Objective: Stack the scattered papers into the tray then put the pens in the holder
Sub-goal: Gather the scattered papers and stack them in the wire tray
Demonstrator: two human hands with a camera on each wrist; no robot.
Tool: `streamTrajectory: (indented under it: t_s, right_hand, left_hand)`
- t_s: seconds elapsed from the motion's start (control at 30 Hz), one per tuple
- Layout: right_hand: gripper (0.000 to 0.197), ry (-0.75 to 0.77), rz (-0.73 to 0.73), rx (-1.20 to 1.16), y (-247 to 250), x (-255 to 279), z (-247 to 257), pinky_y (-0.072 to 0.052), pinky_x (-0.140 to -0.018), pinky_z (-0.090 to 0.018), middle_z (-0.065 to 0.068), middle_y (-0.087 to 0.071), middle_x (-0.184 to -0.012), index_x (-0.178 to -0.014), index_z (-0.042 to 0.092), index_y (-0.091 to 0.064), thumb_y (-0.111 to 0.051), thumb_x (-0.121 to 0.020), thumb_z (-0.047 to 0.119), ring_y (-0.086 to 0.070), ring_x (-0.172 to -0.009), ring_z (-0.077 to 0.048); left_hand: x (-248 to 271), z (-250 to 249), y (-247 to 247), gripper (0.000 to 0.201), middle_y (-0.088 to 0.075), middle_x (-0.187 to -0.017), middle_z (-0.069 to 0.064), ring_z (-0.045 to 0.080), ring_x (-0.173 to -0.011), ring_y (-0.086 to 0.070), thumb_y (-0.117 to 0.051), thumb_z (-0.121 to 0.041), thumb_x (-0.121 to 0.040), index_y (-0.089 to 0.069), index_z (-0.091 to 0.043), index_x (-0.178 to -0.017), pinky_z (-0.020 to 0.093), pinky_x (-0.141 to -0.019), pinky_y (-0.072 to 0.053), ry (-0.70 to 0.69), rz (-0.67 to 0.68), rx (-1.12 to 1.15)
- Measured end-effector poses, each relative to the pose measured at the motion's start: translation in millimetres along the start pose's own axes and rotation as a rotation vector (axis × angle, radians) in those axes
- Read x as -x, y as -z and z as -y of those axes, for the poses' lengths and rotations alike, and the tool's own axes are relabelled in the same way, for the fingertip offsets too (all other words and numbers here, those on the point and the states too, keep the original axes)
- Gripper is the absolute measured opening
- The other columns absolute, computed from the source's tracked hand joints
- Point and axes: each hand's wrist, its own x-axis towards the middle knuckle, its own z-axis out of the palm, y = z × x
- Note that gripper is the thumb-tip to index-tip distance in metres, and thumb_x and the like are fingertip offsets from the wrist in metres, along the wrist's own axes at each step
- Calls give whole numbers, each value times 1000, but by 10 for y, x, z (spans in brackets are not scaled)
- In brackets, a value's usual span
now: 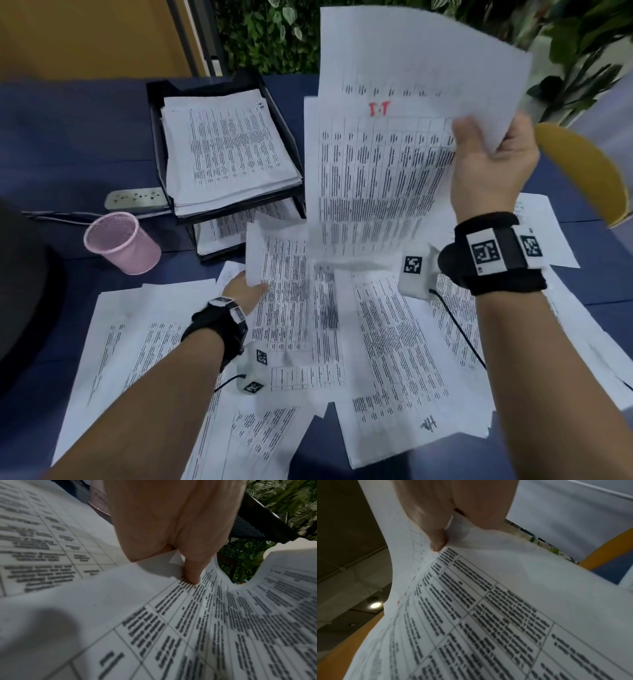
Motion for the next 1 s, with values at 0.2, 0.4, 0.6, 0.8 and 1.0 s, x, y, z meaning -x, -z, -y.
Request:
streamTrajectory:
  t_s: [0.2, 0.4, 0.6, 0.8, 1.0]
  right_hand:
    - [24, -113, -79, 5, -18, 87, -211, -50, -76, -18, 16, -67, -87, -96, 22, -57, -65, -83, 3, -63, -81, 4]
    - [50, -178, -176, -35, -19, 135, -323, -48, -94, -20, -6, -60, -114, -133, -4, -42, -62, -87, 1, -62, -96, 9]
    - [30, -374, 94, 200, -135, 308, -571, -50, -83, -18, 2, -63, -103, -117, 11, -55, -62, -88, 8, -63, -91, -7]
    - [38, -742, 571, 534, -139, 883, -1067, -48, -85, -29, -10, -64, -117, -122, 5, -57, -66, -86, 14, -61, -105, -27]
    - [71, -927, 653, 696, -135, 1261, -1278, -38, -102, -36, -17, -38, -147, -143, 0, -30, -66, -88, 26, -41, -132, -32]
  left_hand:
    - [33, -9, 46, 44, -57, -130, 13, 31, -117, -54, -53, -31, -95, -49, -10, -133, 34, -97, -40, 17, 59, 15]
    - [108, -101, 78, 52, -47, -136, 9, 27, -123, -46, -41, -39, -99, -42, -3, -137, 30, -95, -34, 34, 70, 35]
    - [35, -58, 77, 101, -26, -154, 12, 31, -139, -30, -25, -84, -76, -26, -13, -148, 44, -115, -24, 263, 81, 420]
    - [32, -20, 94, 110, -63, -121, -8, 26, -117, -52, -45, -98, -42, -56, -25, -124, 42, -102, -40, 178, 163, 484]
    - [-28, 89, 62, 90, -60, -129, -5, 21, -123, -53, -71, -74, -54, -57, -25, -128, 44, -108, -38, 46, 200, 357]
